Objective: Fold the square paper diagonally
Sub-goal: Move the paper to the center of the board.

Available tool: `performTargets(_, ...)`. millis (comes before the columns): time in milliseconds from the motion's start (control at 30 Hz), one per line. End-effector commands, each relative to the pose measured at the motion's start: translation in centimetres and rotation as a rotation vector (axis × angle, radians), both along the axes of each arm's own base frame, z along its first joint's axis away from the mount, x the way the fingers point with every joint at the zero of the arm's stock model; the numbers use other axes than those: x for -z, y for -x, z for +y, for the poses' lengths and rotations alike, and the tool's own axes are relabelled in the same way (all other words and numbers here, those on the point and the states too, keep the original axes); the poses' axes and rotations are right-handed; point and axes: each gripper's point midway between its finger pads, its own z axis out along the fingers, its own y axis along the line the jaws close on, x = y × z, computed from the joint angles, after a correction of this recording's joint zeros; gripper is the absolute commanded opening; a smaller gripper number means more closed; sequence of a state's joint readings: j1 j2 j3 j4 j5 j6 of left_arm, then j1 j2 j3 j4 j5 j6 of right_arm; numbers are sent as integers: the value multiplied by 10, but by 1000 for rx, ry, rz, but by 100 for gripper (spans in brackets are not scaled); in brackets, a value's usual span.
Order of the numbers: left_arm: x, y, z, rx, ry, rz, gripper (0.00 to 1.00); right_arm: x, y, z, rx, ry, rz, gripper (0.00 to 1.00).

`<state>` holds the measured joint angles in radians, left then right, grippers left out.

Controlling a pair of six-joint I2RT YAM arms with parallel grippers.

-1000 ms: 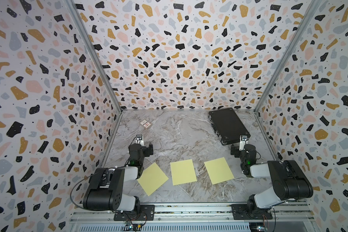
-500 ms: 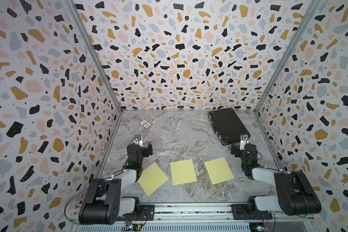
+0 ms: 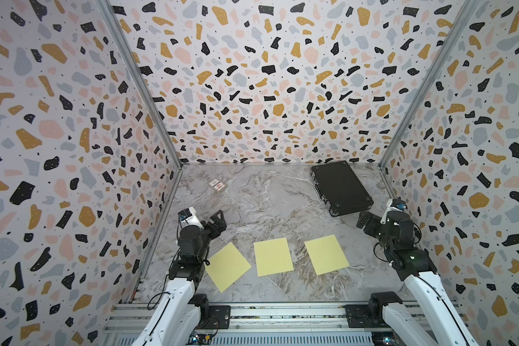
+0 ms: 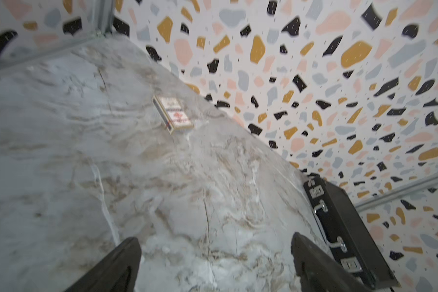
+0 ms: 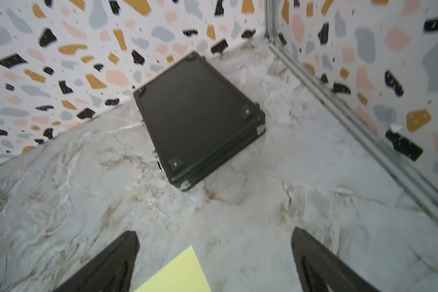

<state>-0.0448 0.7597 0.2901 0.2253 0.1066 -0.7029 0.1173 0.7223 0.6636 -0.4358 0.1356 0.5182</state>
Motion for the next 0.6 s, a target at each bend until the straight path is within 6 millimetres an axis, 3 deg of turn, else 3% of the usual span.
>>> performTargets(0, -7, 9, -44, 194, 152, 74, 83, 8, 25, 25, -84, -136, 162, 98)
performTargets(67, 3, 18, -60, 250, 130, 152, 82, 7, 28, 54, -225, -219, 210, 95)
performTargets(133, 10, 28, -79, 305, 77, 208, 73, 13, 34, 76, -303, -263, 270, 91)
performTargets(200, 16, 38, -99, 366, 33, 240, 64, 21, 42, 95, -351, -266, 315, 88)
performTargets(367, 27, 53, -147, 531, -3, 310, 53, 50, 70, 145, -453, -207, 416, 82)
performTargets(567, 59, 52, -166, 601, -48, 440, 36, 77, 93, 196, -485, -229, 460, 78)
